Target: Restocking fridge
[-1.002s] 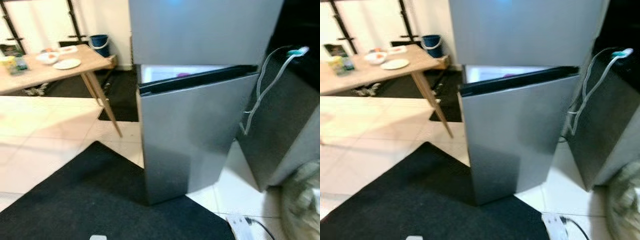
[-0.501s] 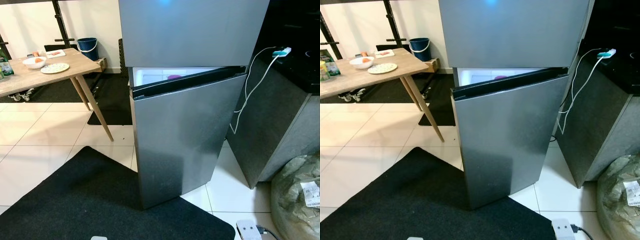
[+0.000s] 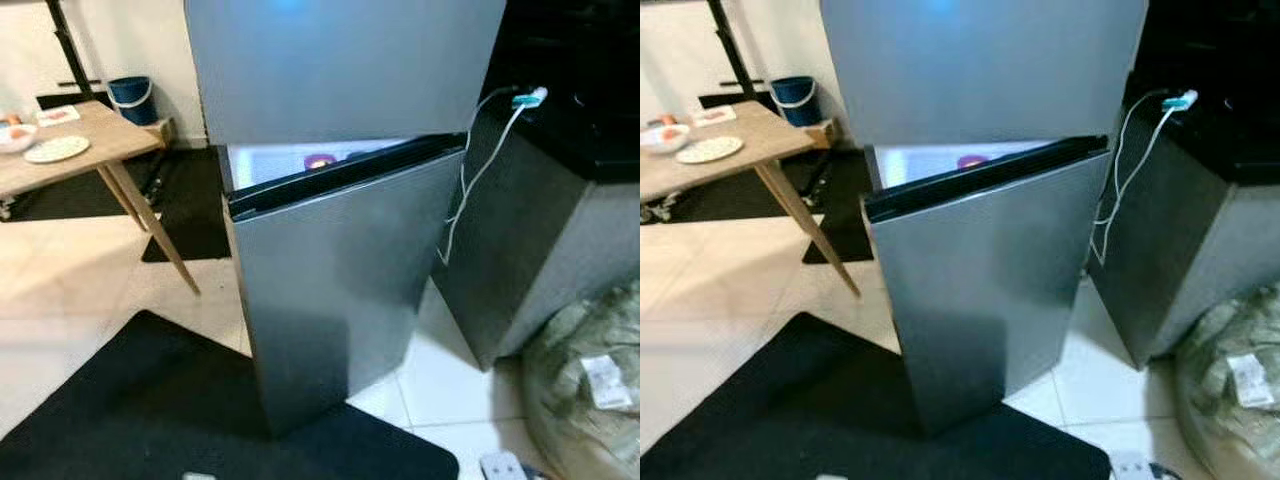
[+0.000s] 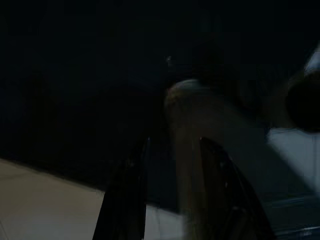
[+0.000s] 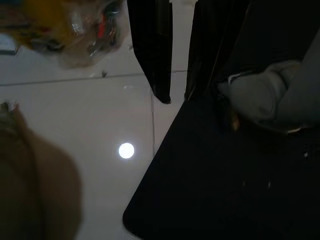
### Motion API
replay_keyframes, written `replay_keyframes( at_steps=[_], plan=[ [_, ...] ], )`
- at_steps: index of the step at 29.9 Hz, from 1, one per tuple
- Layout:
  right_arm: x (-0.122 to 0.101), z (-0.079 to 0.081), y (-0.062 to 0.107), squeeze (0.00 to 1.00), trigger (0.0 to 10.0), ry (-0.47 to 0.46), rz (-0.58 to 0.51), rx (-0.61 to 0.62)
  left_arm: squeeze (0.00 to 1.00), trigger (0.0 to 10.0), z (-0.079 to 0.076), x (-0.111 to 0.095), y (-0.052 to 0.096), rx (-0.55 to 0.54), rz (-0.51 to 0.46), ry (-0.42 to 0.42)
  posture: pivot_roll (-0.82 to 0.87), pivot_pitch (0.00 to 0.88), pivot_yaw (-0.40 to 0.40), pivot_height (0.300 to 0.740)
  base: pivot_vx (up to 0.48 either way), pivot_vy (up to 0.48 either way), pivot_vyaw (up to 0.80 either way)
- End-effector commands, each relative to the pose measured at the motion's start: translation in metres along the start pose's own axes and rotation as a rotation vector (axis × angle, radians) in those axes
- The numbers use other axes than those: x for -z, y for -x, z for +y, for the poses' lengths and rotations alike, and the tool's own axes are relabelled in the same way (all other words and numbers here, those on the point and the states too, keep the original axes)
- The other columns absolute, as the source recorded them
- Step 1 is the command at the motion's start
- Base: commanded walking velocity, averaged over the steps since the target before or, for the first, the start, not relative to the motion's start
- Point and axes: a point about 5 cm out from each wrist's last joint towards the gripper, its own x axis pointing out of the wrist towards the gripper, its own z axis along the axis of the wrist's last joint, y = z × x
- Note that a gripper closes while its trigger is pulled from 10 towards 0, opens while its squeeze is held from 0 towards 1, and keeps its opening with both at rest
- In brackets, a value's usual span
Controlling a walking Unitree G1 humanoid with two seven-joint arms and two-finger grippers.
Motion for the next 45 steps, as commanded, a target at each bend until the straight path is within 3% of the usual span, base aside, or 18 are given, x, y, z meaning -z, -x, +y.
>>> replay_keyframes(
  at_steps=[1,11,19,30,40,43,45],
  plan=[
    [-0.008,0.010,-0.003,0.00,10.0,0.004,-0.025,-0.023,0.00,10.0,0.006,0.010,0.003,-0.016,0.033,-0.004,-0.06,0.000,0.013,0.740,0.326,0.000,0.00],
    [-0.019,0.009,-0.003,0.00,10.0,0.000,-0.077,-0.025,0.00,10.0,0.004,0.009,0.002,-0.011,0.034,-0.013,-0.06,0.000,0.016,0.740,0.328,0.000,0.00],
    [-0.058,-0.003,-0.002,0.00,10.0,-0.085,-0.234,-0.016,0.00,10.0,0.005,0.008,0.002,-0.022,0.031,-0.008,-0.06,0.000,0.014,0.740,0.324,0.000,0.00],
    [-0.076,-0.014,0.001,0.00,10.0,-0.127,-0.309,0.011,0.00,10.0,0.008,0.008,0.002,-0.031,0.023,0.007,-0.06,0.000,0.013,0.740,0.000,0.000,0.00],
    [-0.095,-0.013,0.004,0.00,10.0,-0.173,-0.407,-0.049,0.00,10.0,0.008,0.009,0.003,-0.029,0.024,0.010,-0.06,0.000,0.017,0.740,0.000,0.000,0.00],
    [-0.119,-0.012,0.008,0.00,10.0,-0.203,-0.504,-0.095,0.00,10.0,0.007,0.010,0.003,-0.025,0.027,0.010,-0.06,0.000,0.017,0.740,0.000,0.000,0.00],
    [-0.123,-0.012,0.008,0.00,10.0,-0.207,-0.517,-0.102,0.00,10.0,0.006,0.010,0.003,-0.024,0.027,0.011,-0.06,0.000,0.017,0.740,0.000,0.000,0.00]
  ],
)
